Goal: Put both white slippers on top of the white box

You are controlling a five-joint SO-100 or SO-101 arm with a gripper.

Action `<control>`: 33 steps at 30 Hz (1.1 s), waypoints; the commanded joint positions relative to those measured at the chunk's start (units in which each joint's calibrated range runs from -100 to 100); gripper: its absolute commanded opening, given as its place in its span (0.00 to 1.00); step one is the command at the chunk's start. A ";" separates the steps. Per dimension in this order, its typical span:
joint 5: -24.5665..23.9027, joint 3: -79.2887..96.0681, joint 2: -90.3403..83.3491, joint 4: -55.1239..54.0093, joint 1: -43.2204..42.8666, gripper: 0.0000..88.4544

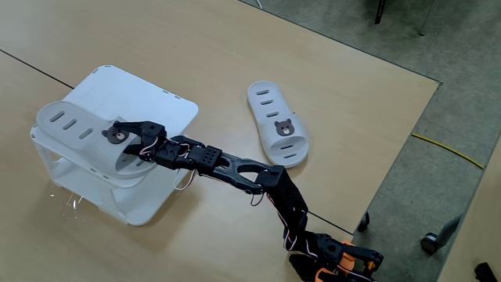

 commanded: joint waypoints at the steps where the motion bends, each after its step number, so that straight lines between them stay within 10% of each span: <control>1: 0.42 -1.30 -10.18 5.86 0.46 0.31; 26: 0.42 12.78 -41.56 30.20 0.29 0.31; 33: 0.42 49.58 -62.35 -1.04 9.50 0.10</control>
